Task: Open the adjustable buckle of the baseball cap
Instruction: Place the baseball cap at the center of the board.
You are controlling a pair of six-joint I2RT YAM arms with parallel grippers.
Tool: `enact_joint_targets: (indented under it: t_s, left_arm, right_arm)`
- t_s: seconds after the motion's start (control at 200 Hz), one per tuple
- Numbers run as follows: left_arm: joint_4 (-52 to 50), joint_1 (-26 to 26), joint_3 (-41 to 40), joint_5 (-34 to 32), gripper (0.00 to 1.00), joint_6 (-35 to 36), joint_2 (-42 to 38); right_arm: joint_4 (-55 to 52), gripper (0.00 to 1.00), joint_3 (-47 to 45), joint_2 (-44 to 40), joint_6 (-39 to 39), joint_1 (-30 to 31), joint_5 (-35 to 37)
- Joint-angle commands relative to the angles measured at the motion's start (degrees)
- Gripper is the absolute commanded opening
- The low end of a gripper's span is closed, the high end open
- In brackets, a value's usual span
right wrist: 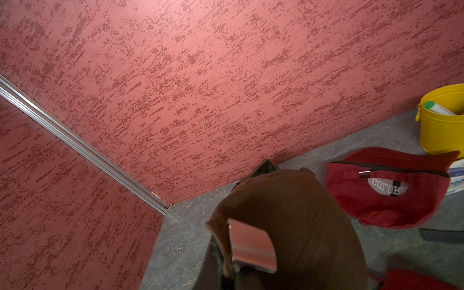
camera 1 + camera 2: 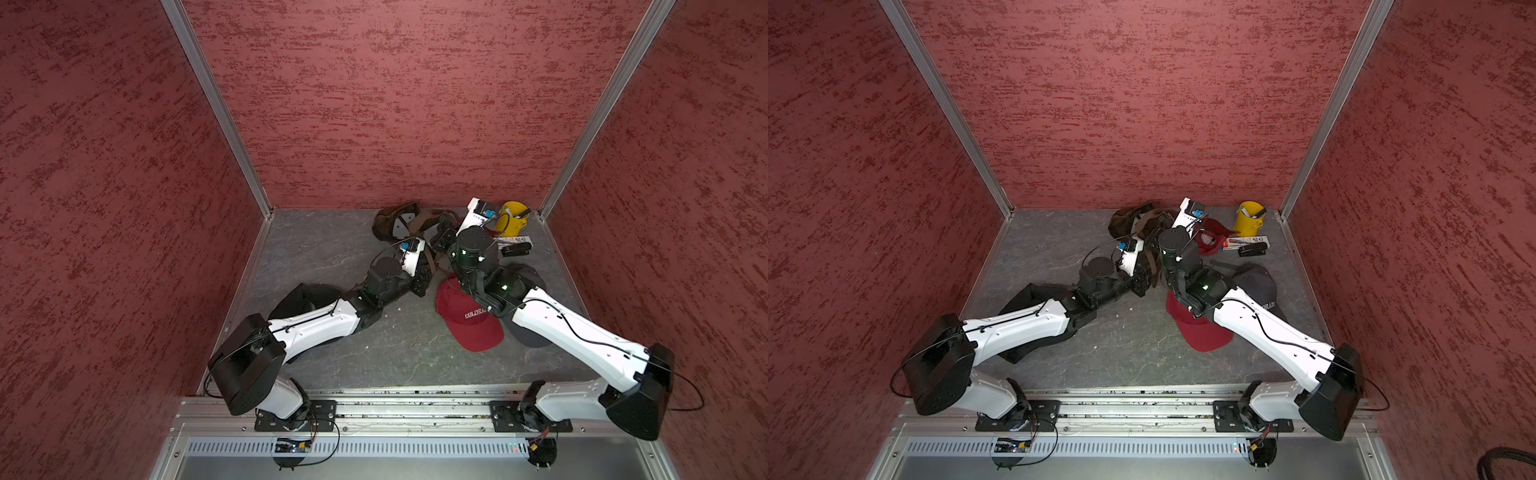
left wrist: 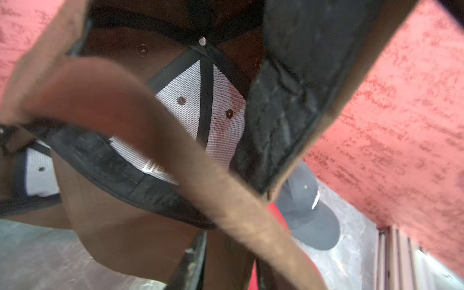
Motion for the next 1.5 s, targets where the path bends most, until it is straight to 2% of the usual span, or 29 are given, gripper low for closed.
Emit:
enact_joint_targets:
  t_s: [0.0,0.09,0.391,0.661,0.786,0.912,1.087,1.257,1.493]
  left_arm:
    - [-0.45,0.17,-0.72,2.23,0.23,-0.56,0.17]
    - [-1.38,0.1,-1.25,2.57,0.16,-0.69,-0.64]
    - [-6.06,0.27,-2.77,3.85,0.05,-0.23,-4.6]
    - [-10.55,0.47,-3.97,5.16,0.0,-0.15,-8.11]
    - [-12.32,0.69,-4.24,5.72,0.0,-0.86,-9.34]
    - [-14.7,1.5,-4.89,6.4,0.0,-3.71,-10.34]
    - [-11.65,6.72,-9.85,18.16,0.0,-13.14,-11.76]
    - [-8.84,9.24,-13.29,26.82,0.0,-18.17,-11.69]
    - [12.6,10.9,-18.82,37.11,0.0,-30.71,-5.81]
  right_arm:
    - [0.35,0.0,2.1,0.01,0.71,0.38,1.07]
    - [0.5,0.0,1.86,0.12,0.8,0.39,1.02]
    - [2.1,0.0,0.67,0.36,-0.61,0.38,1.6]
    - [3.52,0.02,-0.82,0.26,-2.0,0.41,1.73]
    - [4.16,0.1,-1.08,0.39,-3.75,0.4,0.54]
    - [5.29,0.26,-1.41,-0.01,-7.63,0.36,-1.7]
    - [7.13,0.42,-2.64,-2.42,-14.79,0.22,-3.16]
    - [5.53,0.47,-3.18,-3.99,-17.6,-0.54,-2.52]
    - [3.34,0.49,-4.58,-4.7,-17.93,-1.6,-3.55]
